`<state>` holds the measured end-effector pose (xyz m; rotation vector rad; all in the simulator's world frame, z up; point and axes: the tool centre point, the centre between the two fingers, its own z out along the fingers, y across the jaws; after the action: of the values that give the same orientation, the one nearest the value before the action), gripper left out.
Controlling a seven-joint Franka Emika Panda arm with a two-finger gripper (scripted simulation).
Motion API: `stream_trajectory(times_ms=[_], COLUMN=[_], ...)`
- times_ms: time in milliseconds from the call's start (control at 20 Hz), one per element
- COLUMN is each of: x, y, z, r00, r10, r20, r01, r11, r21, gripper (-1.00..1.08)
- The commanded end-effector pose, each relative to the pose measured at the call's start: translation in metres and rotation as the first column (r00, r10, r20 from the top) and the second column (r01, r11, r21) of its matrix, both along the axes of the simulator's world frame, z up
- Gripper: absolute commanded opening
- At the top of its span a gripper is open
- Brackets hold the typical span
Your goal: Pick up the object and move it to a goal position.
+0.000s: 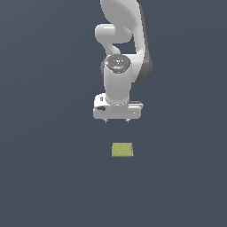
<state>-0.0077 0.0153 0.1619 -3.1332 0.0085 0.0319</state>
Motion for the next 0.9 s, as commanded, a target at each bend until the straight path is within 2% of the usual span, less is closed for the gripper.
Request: stream_trajectory(times_ms=[0, 850], x=[0.0000, 0.0003], y=[0.0000, -0.0029], z=[0.0000, -0.0002], r00=[1.000, 0.999], r10=[0.000, -0.033], r20=[0.000, -0.010], r01=[0.000, 0.033], r11=[1.000, 0.999], r21=[0.000, 0.007], gripper=[1.00, 1.00])
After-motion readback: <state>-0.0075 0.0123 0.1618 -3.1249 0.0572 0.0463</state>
